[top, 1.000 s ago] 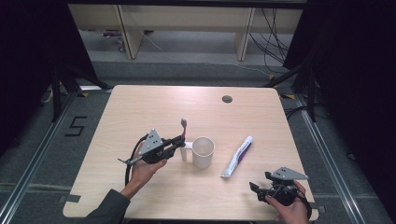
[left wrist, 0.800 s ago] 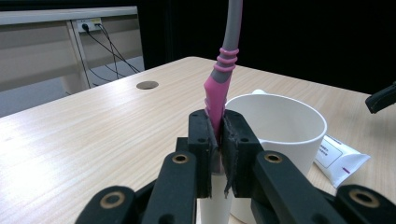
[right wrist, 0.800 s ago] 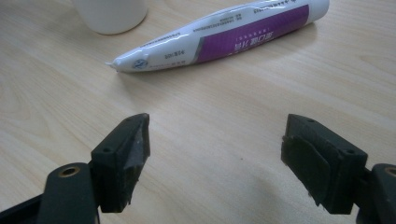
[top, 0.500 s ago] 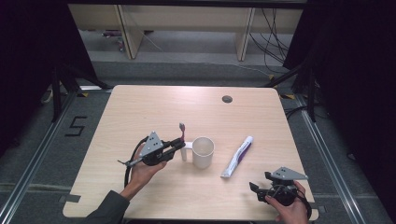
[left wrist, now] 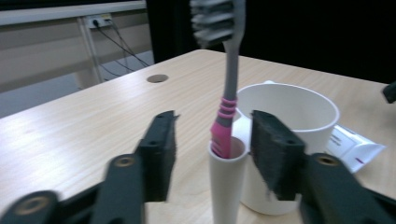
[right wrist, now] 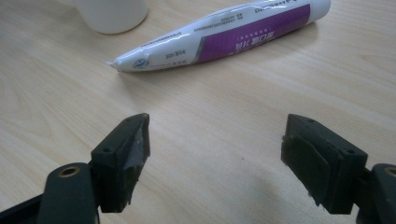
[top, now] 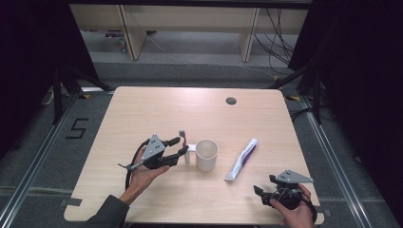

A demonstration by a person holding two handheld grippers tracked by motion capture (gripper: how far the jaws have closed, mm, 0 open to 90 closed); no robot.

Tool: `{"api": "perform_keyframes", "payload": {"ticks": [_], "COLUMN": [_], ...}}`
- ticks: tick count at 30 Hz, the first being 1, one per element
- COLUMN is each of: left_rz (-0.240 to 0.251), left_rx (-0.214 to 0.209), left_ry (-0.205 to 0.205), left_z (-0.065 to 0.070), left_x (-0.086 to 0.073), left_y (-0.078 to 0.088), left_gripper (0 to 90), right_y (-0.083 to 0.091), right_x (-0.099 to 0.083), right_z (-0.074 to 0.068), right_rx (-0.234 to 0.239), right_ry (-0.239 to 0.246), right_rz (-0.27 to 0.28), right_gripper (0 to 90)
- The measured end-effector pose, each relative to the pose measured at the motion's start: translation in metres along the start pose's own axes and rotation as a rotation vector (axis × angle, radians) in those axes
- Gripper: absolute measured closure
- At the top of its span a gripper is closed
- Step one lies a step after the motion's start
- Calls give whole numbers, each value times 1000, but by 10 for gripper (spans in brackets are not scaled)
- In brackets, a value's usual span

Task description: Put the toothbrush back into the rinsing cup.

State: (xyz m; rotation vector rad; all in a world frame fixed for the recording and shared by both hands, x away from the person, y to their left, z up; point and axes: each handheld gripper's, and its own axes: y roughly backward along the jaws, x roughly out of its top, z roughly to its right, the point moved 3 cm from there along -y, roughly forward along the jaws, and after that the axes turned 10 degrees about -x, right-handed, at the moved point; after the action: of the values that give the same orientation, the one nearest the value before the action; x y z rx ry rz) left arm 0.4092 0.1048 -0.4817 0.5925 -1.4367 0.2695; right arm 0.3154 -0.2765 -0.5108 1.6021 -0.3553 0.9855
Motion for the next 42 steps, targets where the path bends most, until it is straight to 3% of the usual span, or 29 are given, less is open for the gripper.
{"api": "perform_keyframes", "payload": {"ticks": [6, 10, 11, 12, 17, 23, 26, 30, 31, 42], "left_rz": [-3, -7, -8, -8, -12, -7, 8, -13, -4, -17], "left_rx": [13, 4, 6, 8, 9, 13, 9, 11, 10, 2], "left_ry": [-4, -4, -3, -4, 0, 4, 15, 19, 18, 50], "left_z": [-1, 1, 2, 2, 1, 1, 1, 2, 2, 3], "left_x": [2, 1, 1, 1, 1, 2, 3, 2, 2, -6], "left_y": [6, 10, 10, 10, 10, 13, 15, 21, 22, 40], "left_gripper": [401, 377, 373, 371, 356, 324, 308, 284, 280, 253], "right_y": [-1, 0, 0, -1, -1, -1, -1, -1, -1, -1], "right_x": [1, 0, 0, 1, 1, 0, 0, 0, 1, 1], "right_z": [2, -2, -1, 2, 2, 2, -2, -1, 2, 2], "right_rx": [-2, 15, 15, 2, -9, -3, 16, 12, -3, -2], "right_ry": [25, -14, -9, 27, 42, 40, 5, -1, 37, 28], "right_rz": [11, -10, -11, 12, 16, 17, -3, -8, 17, 12], "right_gripper": [242, 242, 242, 242, 242, 242, 242, 242, 242, 242]}}
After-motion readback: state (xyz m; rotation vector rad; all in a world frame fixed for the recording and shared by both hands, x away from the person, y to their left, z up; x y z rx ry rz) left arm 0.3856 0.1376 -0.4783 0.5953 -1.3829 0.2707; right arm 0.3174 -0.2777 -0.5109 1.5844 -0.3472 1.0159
